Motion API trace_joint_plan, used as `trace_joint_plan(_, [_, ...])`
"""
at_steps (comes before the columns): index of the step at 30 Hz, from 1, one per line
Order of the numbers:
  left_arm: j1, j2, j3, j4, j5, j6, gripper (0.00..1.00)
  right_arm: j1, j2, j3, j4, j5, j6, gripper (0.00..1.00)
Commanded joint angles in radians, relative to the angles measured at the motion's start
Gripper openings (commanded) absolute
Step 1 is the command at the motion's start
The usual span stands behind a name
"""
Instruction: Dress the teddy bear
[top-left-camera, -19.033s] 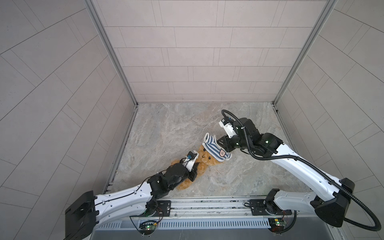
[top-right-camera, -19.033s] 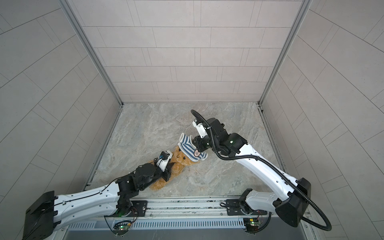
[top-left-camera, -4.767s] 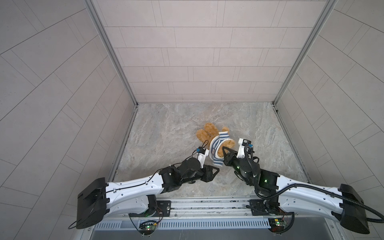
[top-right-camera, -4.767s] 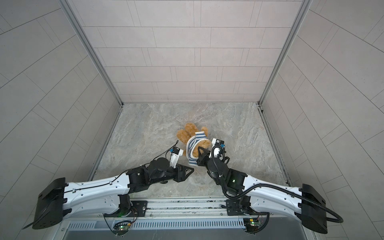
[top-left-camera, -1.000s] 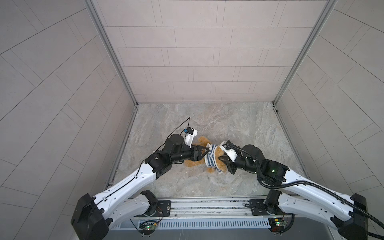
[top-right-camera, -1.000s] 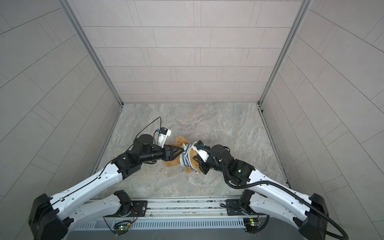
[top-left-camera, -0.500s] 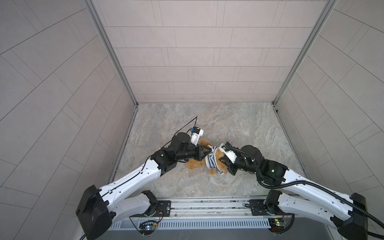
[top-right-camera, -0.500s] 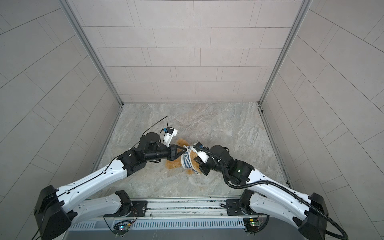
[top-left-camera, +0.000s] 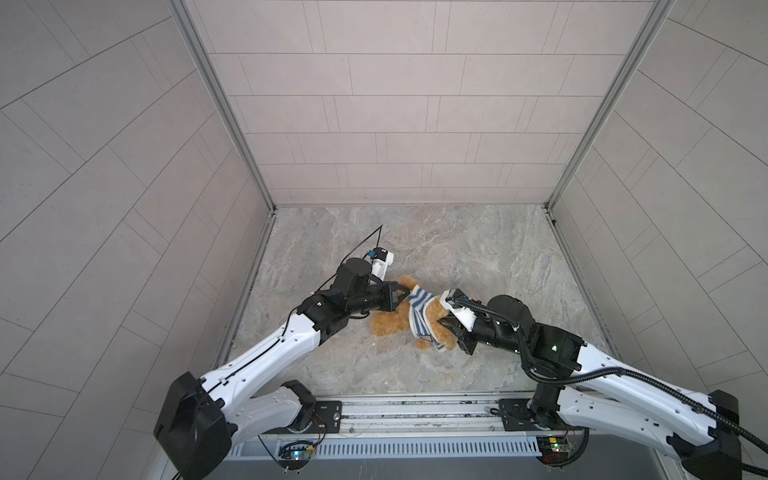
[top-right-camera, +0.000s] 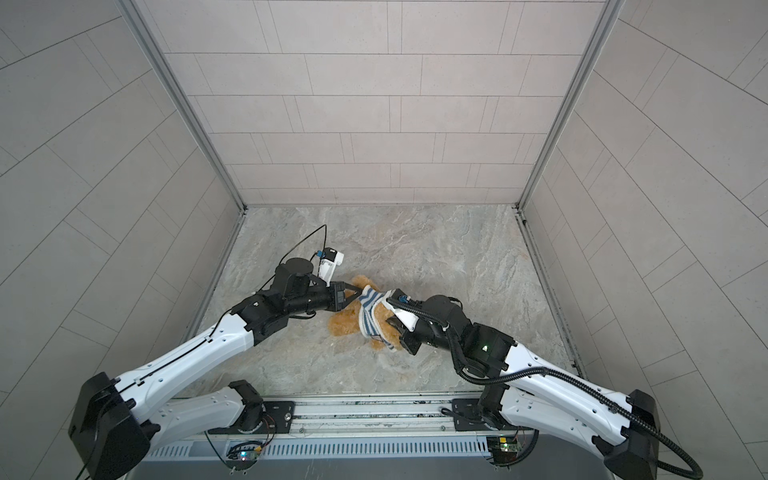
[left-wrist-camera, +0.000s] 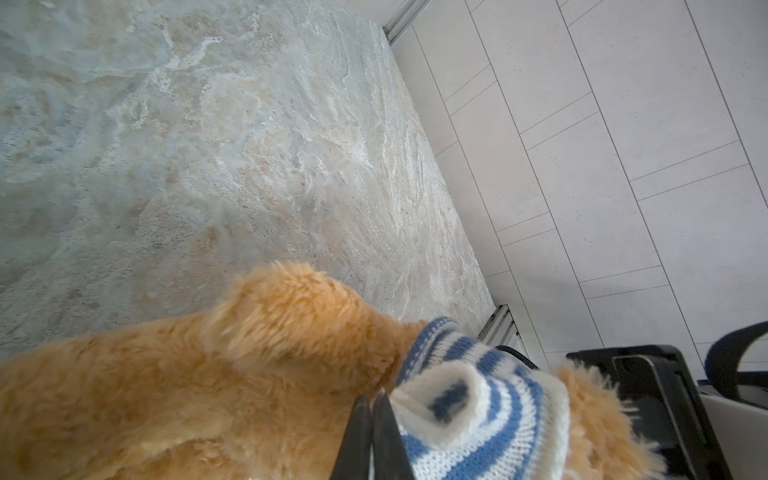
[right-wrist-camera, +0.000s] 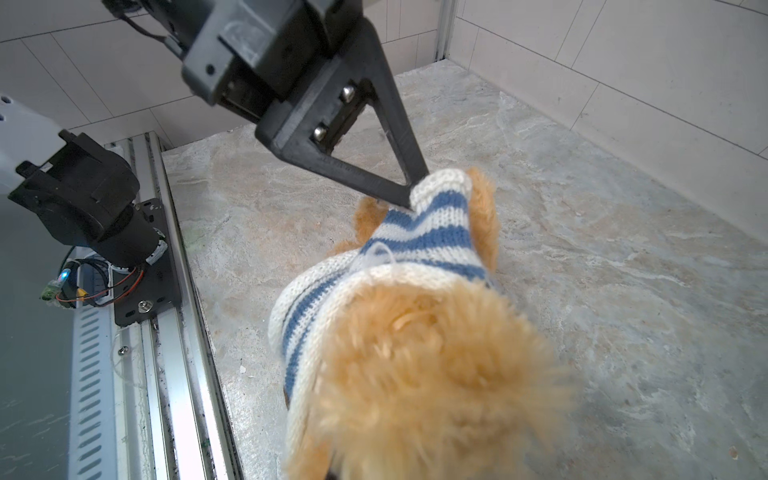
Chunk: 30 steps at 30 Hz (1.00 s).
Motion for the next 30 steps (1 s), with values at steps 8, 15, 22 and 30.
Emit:
trace_joint_plan(8, [0.056, -0.019, -0.045, -0.033, -0.073, 0.032, 0.0, 0.033, -0.047, 0.024, -0.022, 0.007, -0.086, 0.0])
trace_joint_plan(15, [0.112, -0.057, -0.093, -0.048, -0.08, 0.026, 0.0, 0.041, -0.034, 0.049, -0.107, 0.05, -0.116, 0.0])
trace_joint_plan(22, [0.127, -0.077, -0.129, -0.049, -0.096, 0.023, 0.0, 0.061, -0.04, 0.058, -0.13, 0.034, -0.148, 0.0])
trace_joint_plan(30, [0.127, -0.104, -0.142, -0.058, -0.125, 0.032, 0.0, 0.081, -0.04, 0.043, -0.074, 0.024, -0.139, 0.0])
